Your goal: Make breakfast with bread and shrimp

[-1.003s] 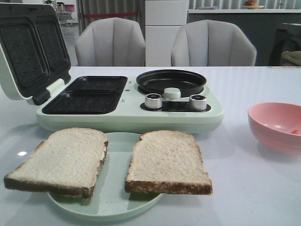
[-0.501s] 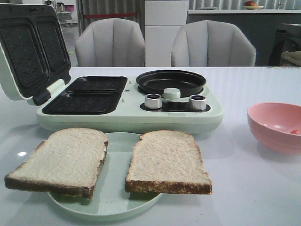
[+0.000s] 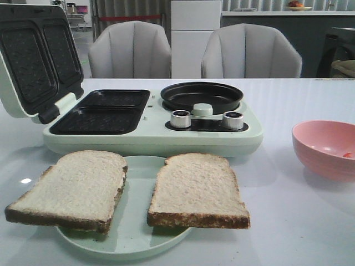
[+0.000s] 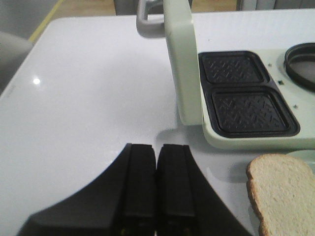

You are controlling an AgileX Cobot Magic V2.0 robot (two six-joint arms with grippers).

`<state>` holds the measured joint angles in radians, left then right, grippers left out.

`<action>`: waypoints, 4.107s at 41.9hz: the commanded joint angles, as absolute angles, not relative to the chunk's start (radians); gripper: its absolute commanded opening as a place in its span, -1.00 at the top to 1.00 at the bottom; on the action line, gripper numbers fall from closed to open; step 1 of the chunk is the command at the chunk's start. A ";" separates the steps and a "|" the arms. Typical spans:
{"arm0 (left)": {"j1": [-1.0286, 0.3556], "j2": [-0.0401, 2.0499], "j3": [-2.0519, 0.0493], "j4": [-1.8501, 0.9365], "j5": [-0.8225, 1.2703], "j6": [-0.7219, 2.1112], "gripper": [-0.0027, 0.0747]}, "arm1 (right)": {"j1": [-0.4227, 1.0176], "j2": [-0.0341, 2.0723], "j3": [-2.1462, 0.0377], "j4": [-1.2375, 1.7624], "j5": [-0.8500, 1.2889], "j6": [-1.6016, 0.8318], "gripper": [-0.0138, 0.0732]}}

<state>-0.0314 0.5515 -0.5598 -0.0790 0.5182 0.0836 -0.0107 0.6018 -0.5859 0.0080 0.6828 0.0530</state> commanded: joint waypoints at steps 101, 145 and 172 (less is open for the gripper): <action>-1.059 1.542 -0.443 1.710 0.789 -1.078 -0.14 | -0.010 0.745 -0.603 0.006 0.614 0.052 -0.61; -0.838 1.370 -0.669 1.860 0.799 -0.951 0.67 | -0.010 0.745 -0.603 0.006 0.614 0.052 -0.61; -0.482 1.861 -1.321 1.860 0.537 -0.810 0.67 | -0.010 0.745 -0.603 0.006 0.614 0.052 -0.61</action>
<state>-0.5035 1.8617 -1.2384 1.8027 0.4991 -0.8045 -0.0107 0.7455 -0.5763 0.0080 0.6791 0.0546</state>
